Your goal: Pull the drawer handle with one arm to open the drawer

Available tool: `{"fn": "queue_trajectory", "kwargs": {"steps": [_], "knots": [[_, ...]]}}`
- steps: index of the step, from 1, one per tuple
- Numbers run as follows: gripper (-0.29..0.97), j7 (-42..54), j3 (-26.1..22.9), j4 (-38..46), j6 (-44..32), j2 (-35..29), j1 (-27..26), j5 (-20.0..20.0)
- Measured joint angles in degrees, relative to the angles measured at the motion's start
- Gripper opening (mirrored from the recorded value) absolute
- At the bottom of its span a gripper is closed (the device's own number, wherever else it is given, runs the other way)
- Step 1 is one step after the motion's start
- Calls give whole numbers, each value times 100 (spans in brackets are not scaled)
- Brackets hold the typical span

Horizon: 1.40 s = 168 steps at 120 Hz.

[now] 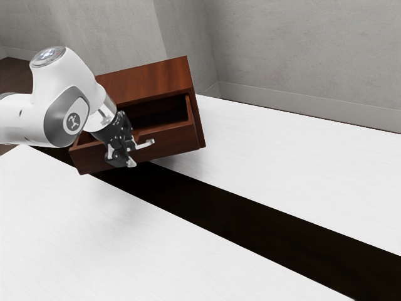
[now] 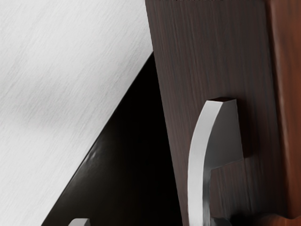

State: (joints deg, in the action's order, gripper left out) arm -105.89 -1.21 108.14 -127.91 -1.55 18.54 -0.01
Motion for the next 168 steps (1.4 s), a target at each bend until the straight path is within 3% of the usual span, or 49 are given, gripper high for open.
{"fn": "queue_trajectory", "kwargs": {"steps": [95,168], "knots": [[29,71,-22,676,-168,-567,88,11],[29,70,-68,675,-369,-571,145,-53]]}}
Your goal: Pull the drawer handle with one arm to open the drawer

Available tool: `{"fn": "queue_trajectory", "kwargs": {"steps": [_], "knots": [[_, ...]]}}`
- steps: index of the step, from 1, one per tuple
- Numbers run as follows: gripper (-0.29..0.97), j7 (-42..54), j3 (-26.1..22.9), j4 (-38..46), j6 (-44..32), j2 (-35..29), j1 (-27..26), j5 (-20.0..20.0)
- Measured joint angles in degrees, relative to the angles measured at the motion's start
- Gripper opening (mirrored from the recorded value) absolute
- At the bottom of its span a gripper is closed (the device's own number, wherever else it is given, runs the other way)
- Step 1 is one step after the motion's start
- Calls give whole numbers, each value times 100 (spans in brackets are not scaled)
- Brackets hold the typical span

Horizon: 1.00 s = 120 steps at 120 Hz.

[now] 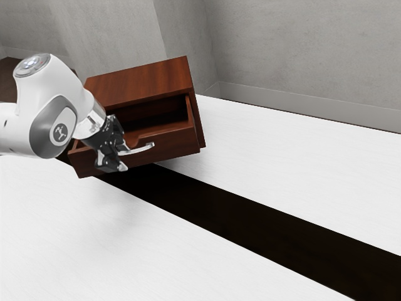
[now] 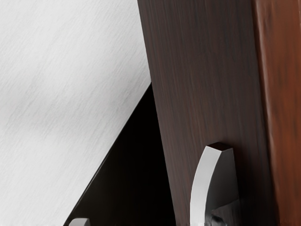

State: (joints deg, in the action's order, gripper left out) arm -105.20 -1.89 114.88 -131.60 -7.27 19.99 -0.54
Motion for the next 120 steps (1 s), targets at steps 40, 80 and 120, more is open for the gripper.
{"fn": "queue_trajectory", "kwargs": {"steps": [40,80,120], "knots": [[29,78,-37,-213,-37,-109,244,-145],[55,527,244,-2693,2802,-497,-634,-148],[65,1293,346,-2117,4318,-415,-955,62]]}}
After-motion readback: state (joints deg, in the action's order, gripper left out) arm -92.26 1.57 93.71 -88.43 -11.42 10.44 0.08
